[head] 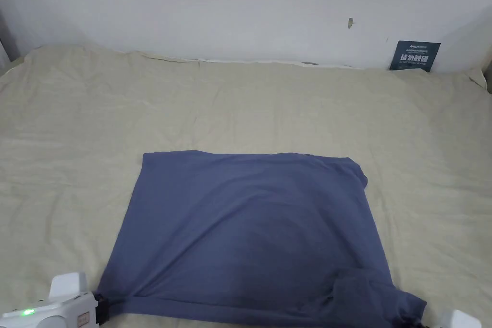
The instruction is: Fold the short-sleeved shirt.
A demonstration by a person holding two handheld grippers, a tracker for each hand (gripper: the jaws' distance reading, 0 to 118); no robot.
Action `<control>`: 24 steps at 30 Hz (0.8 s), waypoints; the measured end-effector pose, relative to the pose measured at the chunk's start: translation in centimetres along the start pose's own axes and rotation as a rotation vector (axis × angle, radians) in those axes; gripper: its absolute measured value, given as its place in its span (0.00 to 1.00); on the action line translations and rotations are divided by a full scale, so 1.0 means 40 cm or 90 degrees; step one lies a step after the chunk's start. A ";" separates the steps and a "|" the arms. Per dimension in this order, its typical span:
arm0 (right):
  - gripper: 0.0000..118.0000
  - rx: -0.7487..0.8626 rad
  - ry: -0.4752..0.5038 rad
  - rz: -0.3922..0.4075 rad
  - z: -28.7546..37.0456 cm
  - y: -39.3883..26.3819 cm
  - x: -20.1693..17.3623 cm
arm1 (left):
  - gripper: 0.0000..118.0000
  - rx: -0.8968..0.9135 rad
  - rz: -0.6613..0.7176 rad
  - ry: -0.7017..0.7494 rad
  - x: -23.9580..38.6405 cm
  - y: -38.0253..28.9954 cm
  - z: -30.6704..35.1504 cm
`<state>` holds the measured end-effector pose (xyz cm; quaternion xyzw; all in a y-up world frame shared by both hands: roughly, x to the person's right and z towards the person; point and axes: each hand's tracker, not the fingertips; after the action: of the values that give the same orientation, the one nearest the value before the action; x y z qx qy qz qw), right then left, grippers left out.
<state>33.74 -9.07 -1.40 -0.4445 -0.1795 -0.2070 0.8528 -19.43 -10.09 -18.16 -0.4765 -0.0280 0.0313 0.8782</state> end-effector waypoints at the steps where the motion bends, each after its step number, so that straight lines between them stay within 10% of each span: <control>1: 0.02 -0.017 -0.010 0.006 -0.010 -0.001 -0.007 | 0.03 0.018 0.000 0.004 0.003 -0.006 0.004; 4: 0.03 -0.024 -0.021 0.021 -0.005 -0.008 -0.035 | 0.10 0.024 -0.001 0.009 0.015 -0.001 0.017; 6: 0.12 -0.021 -0.032 0.029 0.016 -0.004 -0.057 | 0.42 0.016 -0.001 0.019 0.022 0.006 0.034; 7: 0.31 -0.015 -0.036 0.032 0.029 0.004 -0.069 | 0.73 0.011 0.003 0.022 0.022 0.014 0.041; 9: 0.67 0.026 -0.035 0.041 0.068 0.031 -0.085 | 0.99 0.010 0.020 0.012 0.026 0.033 0.068; 11: 0.91 0.089 -0.017 0.052 0.112 0.068 -0.105 | 0.96 0.090 0.030 -0.018 0.045 0.060 0.128; 24: 0.89 0.453 0.030 0.176 0.370 0.215 -0.280 | 0.89 0.443 -0.059 -0.046 0.214 0.205 0.394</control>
<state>26.80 9.86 -4.78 -0.1356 -0.1584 -0.0247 0.9777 -12.40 8.22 -16.30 -0.1455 -0.0683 0.0163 0.9869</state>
